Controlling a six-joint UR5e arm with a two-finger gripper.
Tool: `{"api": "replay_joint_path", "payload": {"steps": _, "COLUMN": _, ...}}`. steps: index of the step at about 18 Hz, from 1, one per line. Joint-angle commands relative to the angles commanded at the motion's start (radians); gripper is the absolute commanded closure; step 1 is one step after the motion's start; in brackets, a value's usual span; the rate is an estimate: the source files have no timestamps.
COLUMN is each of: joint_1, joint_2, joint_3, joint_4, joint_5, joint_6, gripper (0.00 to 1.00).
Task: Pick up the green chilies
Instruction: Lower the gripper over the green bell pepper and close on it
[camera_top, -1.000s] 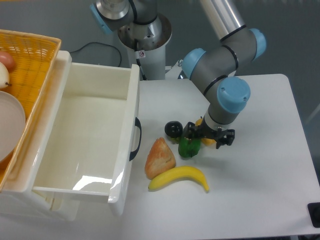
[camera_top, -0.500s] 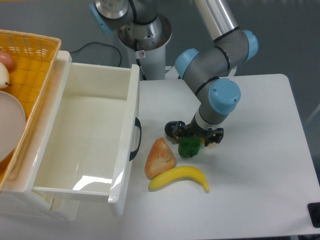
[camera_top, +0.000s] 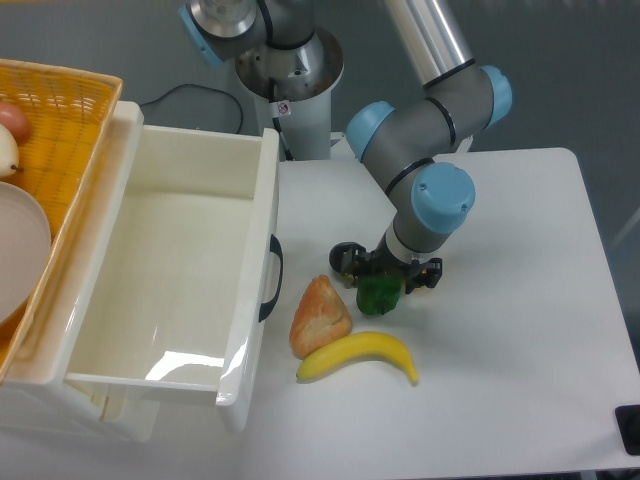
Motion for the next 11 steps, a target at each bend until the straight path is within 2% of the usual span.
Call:
{"api": "replay_joint_path", "payload": {"steps": 4, "joint_1": 0.000, "joint_2": -0.009, "joint_3": -0.002, "joint_4": 0.003, "joint_5": 0.003, "joint_6": 0.002, "gripper": 0.06}}
{"api": "replay_joint_path", "payload": {"steps": 11, "joint_1": -0.003, "joint_2": -0.012, "joint_3": -0.002, "joint_4": 0.003, "joint_5": 0.021, "joint_6": 0.005, "gripper": 0.35}}
